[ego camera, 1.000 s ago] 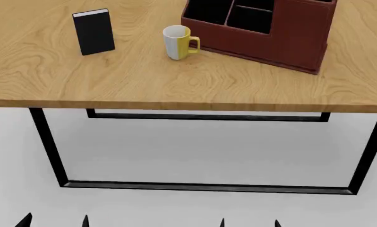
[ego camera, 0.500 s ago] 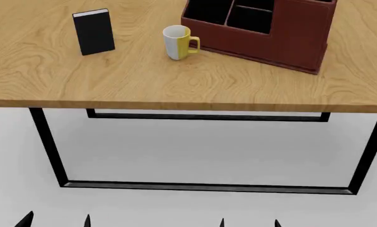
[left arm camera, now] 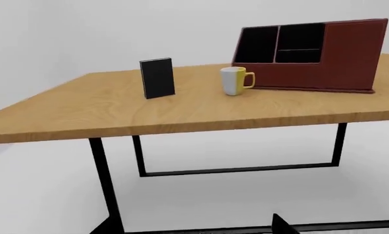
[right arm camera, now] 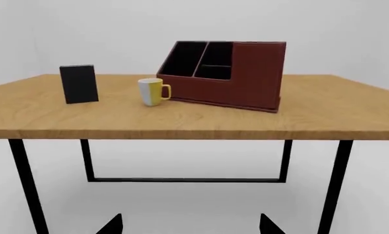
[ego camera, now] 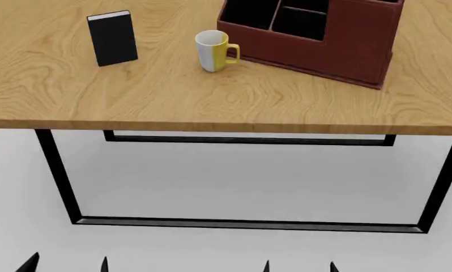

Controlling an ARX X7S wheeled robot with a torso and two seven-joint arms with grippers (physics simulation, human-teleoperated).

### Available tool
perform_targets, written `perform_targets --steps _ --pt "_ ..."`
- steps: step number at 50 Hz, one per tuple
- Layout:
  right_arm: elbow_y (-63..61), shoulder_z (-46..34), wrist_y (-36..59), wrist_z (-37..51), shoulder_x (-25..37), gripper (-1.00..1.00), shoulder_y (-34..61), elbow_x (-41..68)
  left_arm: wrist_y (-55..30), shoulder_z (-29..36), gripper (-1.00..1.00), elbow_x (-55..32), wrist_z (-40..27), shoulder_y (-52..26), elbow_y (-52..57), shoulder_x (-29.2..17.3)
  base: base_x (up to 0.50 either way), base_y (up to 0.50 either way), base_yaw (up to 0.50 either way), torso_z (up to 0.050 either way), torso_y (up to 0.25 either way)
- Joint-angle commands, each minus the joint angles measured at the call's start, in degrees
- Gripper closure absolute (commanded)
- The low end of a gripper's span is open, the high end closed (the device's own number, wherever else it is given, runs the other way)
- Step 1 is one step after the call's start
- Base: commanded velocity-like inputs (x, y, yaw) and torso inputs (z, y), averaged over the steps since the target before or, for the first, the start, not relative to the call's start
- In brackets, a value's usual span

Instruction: Pick up the book and place it in the back compartment of the caddy.

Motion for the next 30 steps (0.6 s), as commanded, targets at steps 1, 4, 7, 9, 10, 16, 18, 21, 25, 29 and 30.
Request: perform_targets --steps 1,4,7,9,10,16,18,21,25,29,30 --pt "-1.6 0.7 1.1 0.4 0.3 -1.0 0.8 0.1 -2.1 -0.1 -1.0 1.1 -0.3 -0.7 0.4 0.0 0.0 0.0 0.0 0.0 0.0" --pt "-3.4 0.8 2.2 1.0 0.7 -1.0 1.3 0.2 -5.7 0.2 -1.0 0.7 -0.1 -1.4 1.8 -0.4 0.0 0.0 0.0 0.0 0.0" --pt "-4.8 1.0 3.2 1.4 1.1 -1.0 1.8 0.4 -5.4 0.8 -1.0 0.9 0.1 -1.5 2.9 -1.0 0.0 0.0 0.0 0.0 0.0" --pt "-6.0 1.1 4.0 1.7 1.4 -1.0 2.2 0.5 -6.5 0.9 -1.0 0.7 0.1 -1.9 3.7 -1.1 0.0 0.0 0.0 0.0 0.0" --pt "-6.4 1.1 4.3 1.8 1.5 -1.0 2.4 0.6 -6.8 1.1 -1.0 0.7 0.2 -2.0 3.9 -1.3 0.0 0.0 0.0 0.0 0.0" --pt "-8.4 1.3 5.6 2.4 2.3 -1.0 3.1 0.8 -6.5 1.0 -1.0 -0.5 0.7 -2.8 4.2 -1.9 0.0 0.0 0.0 0.0 0.0" --pt "-9.1 1.2 6.2 2.6 2.5 -1.0 3.3 0.7 -6.8 0.8 -1.0 -0.8 0.7 -2.9 4.8 -2.1 0.0 0.0 0.0 0.0 0.0" --pt "-9.5 1.1 6.5 2.8 2.7 -1.0 3.5 0.9 -5.5 0.9 -1.0 -1.1 0.9 -2.5 5.3 -2.5 0.0 0.0 0.0 0.007 0.0" --pt "-9.9 1.0 6.8 3.0 2.9 -1.0 3.9 1.0 -6.0 0.9 -1.0 -1.8 1.2 -2.6 5.9 -2.8 0.0 0.0 0.0 0.049 0.0" --pt "-10.4 0.7 7.3 3.2 3.2 -1.0 4.1 0.9 -6.3 1.1 -1.0 -2.2 1.2 -2.8 6.3 -3.0 0.0 0.0 0.0 0.05 0.0" --pt "-10.6 0.7 7.4 3.3 3.2 -1.0 4.2 0.9 -6.2 1.2 -1.0 -2.0 1.1 -2.9 6.5 -3.1 0.0 0.0 0.0 0.05 0.0"
